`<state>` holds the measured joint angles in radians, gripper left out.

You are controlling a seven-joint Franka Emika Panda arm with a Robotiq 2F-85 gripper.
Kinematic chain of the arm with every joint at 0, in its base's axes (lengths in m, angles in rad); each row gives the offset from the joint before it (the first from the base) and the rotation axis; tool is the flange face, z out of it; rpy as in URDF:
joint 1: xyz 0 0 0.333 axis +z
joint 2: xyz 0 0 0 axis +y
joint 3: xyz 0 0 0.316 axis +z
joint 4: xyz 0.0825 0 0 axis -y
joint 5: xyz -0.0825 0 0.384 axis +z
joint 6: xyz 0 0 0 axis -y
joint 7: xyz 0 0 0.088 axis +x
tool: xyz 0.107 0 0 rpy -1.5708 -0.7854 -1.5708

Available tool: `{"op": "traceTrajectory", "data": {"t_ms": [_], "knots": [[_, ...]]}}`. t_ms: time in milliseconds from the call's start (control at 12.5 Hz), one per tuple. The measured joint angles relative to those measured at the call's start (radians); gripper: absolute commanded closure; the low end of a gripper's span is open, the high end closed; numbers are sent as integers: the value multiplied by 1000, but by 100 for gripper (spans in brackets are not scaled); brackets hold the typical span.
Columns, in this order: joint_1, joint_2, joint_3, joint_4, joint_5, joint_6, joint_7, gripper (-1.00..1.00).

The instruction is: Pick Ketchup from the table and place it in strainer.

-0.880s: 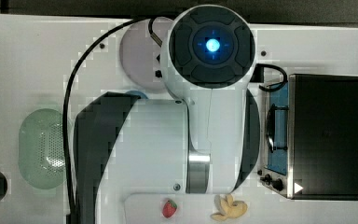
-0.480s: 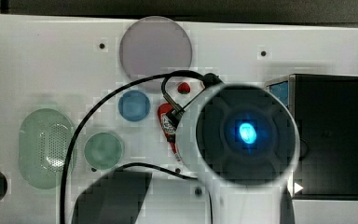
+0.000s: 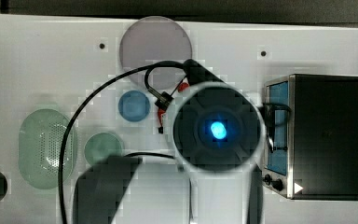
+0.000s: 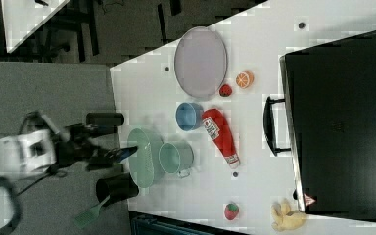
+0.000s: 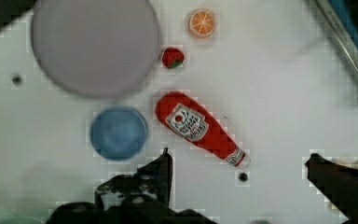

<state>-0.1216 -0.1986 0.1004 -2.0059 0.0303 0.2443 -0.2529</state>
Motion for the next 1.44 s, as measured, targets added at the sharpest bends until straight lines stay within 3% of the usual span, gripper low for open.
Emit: {"op": "traceTrajectory", "data": {"t_ms": [400, 720, 960, 1440], "knots": [[-9, 195, 52, -176, -1, 217, -354, -100], [-4, 232, 54, -311, 2, 407, -604, -100], [-3, 247, 51, -371, 1, 539, -690, -100], [-1, 437, 58, -393, -38, 770, -707, -100]]}}
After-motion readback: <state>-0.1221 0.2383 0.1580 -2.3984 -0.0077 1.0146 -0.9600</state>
